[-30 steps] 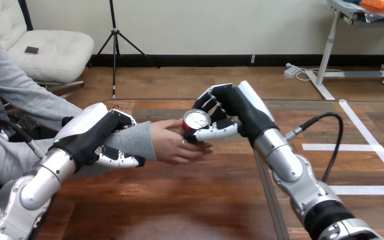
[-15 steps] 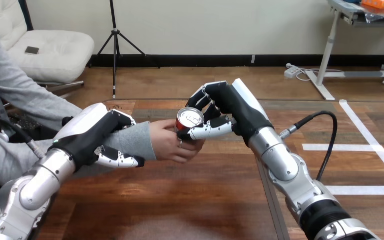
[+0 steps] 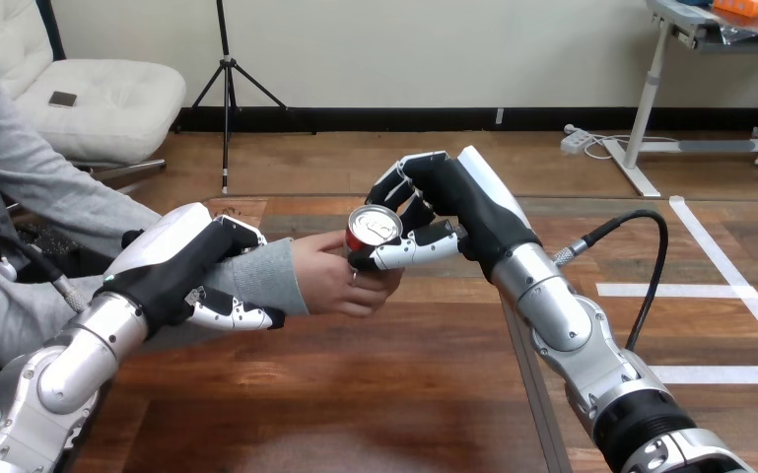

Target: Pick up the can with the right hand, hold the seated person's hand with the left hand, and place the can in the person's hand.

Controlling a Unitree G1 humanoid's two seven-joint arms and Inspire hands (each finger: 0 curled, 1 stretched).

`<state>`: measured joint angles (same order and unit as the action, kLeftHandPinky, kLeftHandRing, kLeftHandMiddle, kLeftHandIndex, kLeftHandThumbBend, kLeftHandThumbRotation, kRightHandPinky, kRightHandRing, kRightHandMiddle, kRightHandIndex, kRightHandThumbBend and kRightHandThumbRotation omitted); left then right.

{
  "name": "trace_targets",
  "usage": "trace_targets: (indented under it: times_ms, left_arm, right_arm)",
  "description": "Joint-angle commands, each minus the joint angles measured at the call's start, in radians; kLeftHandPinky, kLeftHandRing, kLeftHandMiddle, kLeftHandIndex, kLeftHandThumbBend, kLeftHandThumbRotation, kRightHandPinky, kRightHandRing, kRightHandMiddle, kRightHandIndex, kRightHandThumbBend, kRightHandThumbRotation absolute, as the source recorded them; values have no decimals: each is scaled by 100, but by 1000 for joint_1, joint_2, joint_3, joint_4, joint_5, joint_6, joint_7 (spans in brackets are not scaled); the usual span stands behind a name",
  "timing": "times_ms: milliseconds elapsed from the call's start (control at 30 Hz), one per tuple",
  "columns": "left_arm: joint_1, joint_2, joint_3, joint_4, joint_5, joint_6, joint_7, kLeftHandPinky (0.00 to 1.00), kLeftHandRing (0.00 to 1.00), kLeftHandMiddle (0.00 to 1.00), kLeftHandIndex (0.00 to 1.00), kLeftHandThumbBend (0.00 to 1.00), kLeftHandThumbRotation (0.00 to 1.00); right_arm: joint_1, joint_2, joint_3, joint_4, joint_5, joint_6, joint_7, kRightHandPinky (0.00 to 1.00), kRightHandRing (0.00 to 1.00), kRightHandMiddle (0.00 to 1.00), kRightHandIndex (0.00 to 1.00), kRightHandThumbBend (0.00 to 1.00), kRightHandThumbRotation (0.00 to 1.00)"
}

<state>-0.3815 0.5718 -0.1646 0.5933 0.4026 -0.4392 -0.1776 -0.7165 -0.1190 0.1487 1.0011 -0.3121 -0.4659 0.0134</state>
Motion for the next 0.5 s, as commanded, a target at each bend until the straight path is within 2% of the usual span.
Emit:
trace_targets:
  times_ms: [0,467]
  left_arm:
    - [-128,-42,24,-71,-39,-30,21,17,22,32,42,38,0]
    - [-126,-38,21,-66,-28,-44,33,17,23,32,42,38,0]
  right_arm:
    - [-158,40,5,-116,22,-43,8,34,37,42,44,67,0]
    - [-149,35,0,-133,30,-37,17,33,36,42,44,67,0]
